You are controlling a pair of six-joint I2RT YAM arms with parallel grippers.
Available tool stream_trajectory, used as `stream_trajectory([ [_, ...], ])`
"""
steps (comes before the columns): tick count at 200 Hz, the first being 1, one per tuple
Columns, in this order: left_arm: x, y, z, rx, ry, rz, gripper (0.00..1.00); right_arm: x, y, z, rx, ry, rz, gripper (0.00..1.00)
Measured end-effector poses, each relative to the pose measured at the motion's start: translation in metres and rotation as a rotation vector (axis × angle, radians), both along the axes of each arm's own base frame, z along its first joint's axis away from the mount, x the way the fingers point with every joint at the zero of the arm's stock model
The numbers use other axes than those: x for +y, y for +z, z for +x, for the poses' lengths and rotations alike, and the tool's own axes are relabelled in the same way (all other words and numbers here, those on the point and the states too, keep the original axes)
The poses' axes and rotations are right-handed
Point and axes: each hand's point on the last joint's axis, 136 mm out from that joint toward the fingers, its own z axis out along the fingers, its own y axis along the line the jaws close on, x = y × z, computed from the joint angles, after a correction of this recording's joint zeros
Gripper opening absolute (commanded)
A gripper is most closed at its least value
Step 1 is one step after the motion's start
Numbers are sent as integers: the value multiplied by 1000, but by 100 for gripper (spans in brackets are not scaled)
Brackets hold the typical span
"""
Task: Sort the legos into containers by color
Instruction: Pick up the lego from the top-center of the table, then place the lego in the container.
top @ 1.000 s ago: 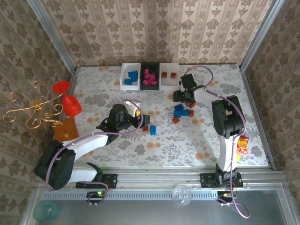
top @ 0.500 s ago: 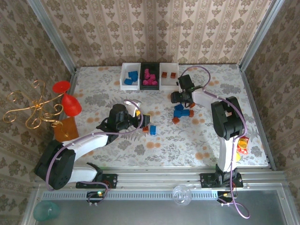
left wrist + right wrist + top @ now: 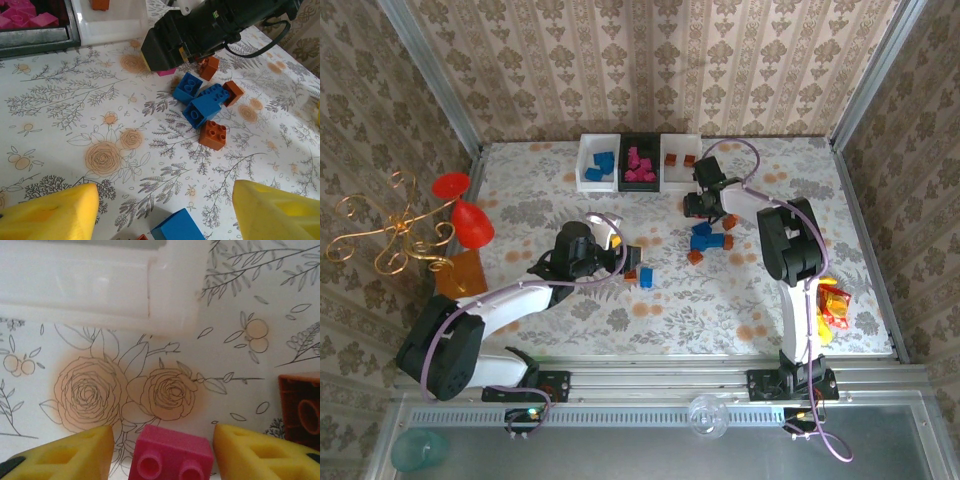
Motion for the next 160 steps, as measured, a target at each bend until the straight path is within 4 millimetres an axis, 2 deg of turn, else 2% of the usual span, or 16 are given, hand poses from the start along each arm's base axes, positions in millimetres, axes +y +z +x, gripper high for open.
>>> stream_trajectory([
  [37, 1, 0, 1, -5, 5, 7, 72, 6, 2, 3, -11, 7, 15, 34],
  [75, 12, -5, 8, -2, 67, 43, 72, 30, 14, 2, -40, 54, 77, 32],
  [90, 22, -5, 14, -3, 108, 54, 73, 45, 30, 0, -74, 81, 114, 32],
  [121, 48, 2, 27, -6, 211, 35, 73, 75, 78, 6, -187, 130, 208, 32],
  [143, 63, 1, 32, 4, 270, 21, 73, 94, 103, 17, -261, 152, 255, 32],
  [160, 67, -2, 32, 11, 282, 19, 74, 107, 119, 32, -315, 151, 290, 32],
])
